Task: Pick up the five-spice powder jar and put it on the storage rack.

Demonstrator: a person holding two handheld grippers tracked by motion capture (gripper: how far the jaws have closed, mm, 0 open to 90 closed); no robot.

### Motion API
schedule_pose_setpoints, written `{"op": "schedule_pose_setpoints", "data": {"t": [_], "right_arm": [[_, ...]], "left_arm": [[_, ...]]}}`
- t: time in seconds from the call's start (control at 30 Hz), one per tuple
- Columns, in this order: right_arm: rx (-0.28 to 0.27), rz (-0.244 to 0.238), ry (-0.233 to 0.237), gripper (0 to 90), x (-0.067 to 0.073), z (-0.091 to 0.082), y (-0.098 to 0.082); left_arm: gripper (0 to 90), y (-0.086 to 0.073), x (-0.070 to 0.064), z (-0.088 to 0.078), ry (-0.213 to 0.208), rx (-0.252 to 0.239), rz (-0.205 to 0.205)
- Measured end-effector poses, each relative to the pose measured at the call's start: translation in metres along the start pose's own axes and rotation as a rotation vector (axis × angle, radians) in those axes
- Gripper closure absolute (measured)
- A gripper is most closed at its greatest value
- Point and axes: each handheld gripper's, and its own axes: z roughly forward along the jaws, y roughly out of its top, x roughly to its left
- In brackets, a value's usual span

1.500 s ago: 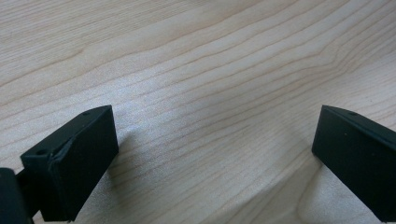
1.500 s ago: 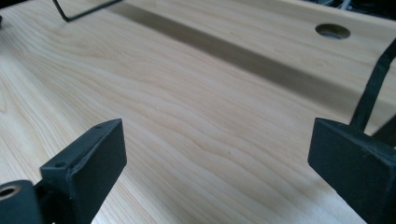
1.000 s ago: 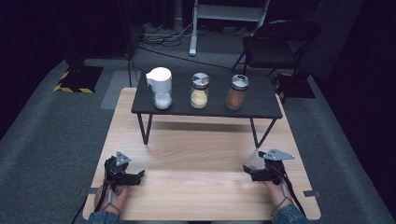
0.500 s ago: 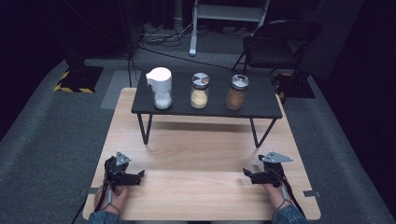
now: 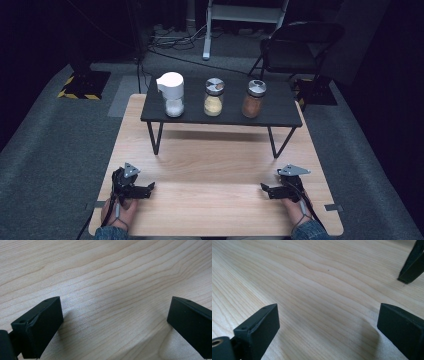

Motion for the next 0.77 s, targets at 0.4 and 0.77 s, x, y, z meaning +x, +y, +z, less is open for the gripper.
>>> {"op": "schedule_pose_setpoints", "data": {"t": [0.4,0.77], "right_arm": [[0.033,-0.008,0.003,2.4,0.0004,0.0029,0.0057],[0.033,-0.008,0.003,2.3,0.0005,0.0029,0.0058]], "left_arm": [[0.3,0.0001,-0.0002,-0.0001,0.001,0.001,-0.001],[0.3,0.0001,-0.0002,-0.0001,0.001,0.001,-0.001]]}}
